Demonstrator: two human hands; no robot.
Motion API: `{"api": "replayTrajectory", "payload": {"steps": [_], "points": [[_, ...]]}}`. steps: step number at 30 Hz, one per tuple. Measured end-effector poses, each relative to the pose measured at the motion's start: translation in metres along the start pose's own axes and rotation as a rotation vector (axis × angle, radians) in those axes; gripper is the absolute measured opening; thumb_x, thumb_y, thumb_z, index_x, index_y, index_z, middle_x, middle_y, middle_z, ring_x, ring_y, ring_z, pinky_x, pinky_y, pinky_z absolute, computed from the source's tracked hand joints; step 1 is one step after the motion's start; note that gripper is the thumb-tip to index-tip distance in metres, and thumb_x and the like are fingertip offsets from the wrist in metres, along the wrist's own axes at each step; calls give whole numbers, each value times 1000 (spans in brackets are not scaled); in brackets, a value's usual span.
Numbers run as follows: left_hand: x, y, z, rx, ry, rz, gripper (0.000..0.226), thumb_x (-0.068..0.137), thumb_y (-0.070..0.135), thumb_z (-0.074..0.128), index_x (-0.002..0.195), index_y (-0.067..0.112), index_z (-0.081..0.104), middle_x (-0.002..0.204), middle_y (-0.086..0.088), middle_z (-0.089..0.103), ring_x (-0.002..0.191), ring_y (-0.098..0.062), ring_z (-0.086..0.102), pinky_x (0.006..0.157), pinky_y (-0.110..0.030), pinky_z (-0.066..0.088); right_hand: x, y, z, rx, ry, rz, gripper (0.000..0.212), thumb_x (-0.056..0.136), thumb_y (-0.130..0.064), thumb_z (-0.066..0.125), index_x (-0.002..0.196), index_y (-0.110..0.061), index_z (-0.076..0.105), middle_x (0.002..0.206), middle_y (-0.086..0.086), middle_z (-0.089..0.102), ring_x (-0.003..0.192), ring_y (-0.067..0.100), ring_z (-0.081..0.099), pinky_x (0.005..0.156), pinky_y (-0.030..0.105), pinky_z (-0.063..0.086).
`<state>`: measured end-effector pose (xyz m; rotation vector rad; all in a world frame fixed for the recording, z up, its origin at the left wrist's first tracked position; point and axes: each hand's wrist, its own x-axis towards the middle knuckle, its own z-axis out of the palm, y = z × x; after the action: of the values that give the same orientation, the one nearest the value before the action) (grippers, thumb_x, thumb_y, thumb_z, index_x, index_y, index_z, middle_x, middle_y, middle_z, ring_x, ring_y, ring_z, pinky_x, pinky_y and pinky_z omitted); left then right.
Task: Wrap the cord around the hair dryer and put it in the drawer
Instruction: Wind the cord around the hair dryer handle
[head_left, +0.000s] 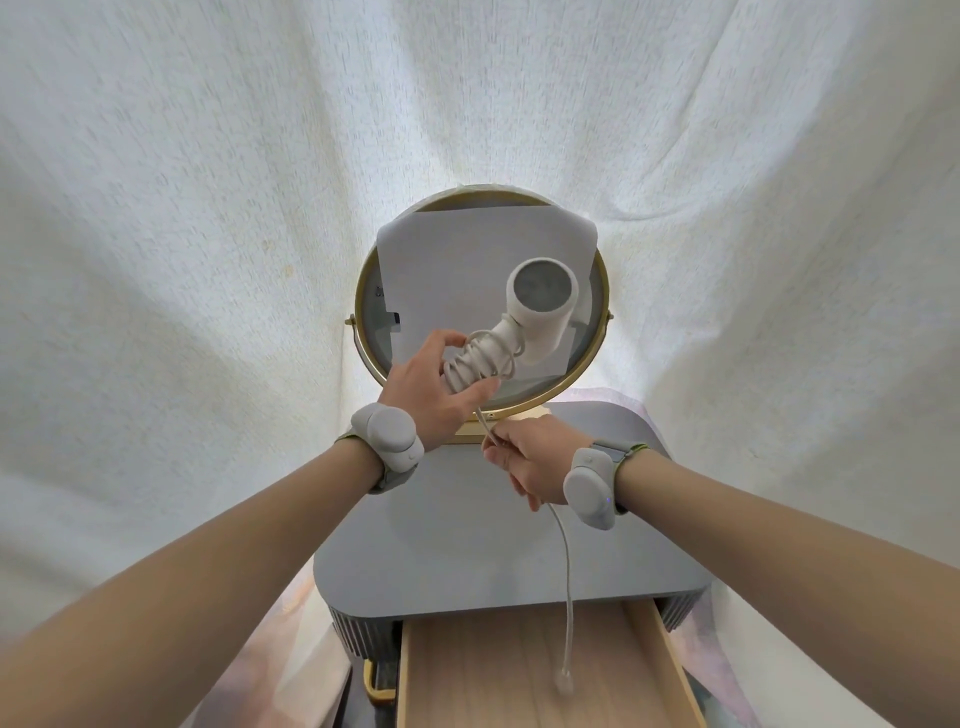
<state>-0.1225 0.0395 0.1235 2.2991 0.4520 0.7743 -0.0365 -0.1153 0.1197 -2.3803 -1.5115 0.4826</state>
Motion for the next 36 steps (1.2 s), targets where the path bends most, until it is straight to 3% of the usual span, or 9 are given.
{"api": "replayTrajectory", "payload": {"steps": [6,9,12,17,21,25,29,32,36], "points": [[-6,-9,5,127,-13,77,59,86,52,72,132,25,47,94,4,69,70,-11,66,55,-19,48,-6,-11,3,-47,0,48,25,104,-31,39,103,-13,57,78,4,63,67,26,67,71,38,59],[-5,-14,5,194,-22,118,59,85,54,71,132,27,46,95,4,69,73,-17,67,62,-29,57,-8,-11,0,-173,89,7,27,103,-31,41,95,-11,57,87,6,62,77,23,55,73,34,46],[-5,-16,1,331,-18,126,56,86,56,67,131,31,44,97,4,68,75,-23,65,65,-34,55,-10,-9,-9,-237,146,-47,21,100,-31,46,85,-18,52,80,0,57,74,24,54,70,37,46],[-2,-16,-4,547,-22,62,51,92,55,59,131,27,43,98,5,65,75,-21,60,60,-29,44,-15,-13,-26,-326,154,-23,25,99,-33,46,98,-16,64,84,-1,63,78,23,56,70,36,48],[4,-17,-16,705,-107,77,47,92,56,56,129,28,46,97,4,66,76,-21,57,61,-29,39,-16,-13,-40,-427,156,-45,26,99,-37,46,102,-22,68,92,0,69,81,23,61,74,39,55],[5,-21,-22,809,-255,166,51,89,61,56,131,32,52,101,7,69,85,-22,64,65,-30,42,-10,-7,-56,-599,162,-73,28,100,-44,42,102,-27,64,100,-4,65,85,21,58,67,33,47],[5,-25,-24,811,-360,248,52,85,63,58,131,38,54,106,8,72,89,-22,67,68,-30,49,-5,4,-70,-636,158,-110,32,98,-50,44,109,-28,65,107,-9,63,84,11,46,68,29,37],[3,-21,-25,762,-420,298,51,83,64,60,128,41,56,102,12,72,85,-19,66,73,-33,58,-3,10,-79,-690,196,-152,34,97,-53,43,108,-30,65,106,-9,62,83,11,46,66,29,39],[1,-16,-28,691,-498,309,47,74,60,66,116,41,60,88,15,67,76,-16,63,70,-35,59,0,19,-88,-745,136,-222,27,100,-37,46,118,-24,61,108,-2,61,82,14,49,68,27,47]]}}
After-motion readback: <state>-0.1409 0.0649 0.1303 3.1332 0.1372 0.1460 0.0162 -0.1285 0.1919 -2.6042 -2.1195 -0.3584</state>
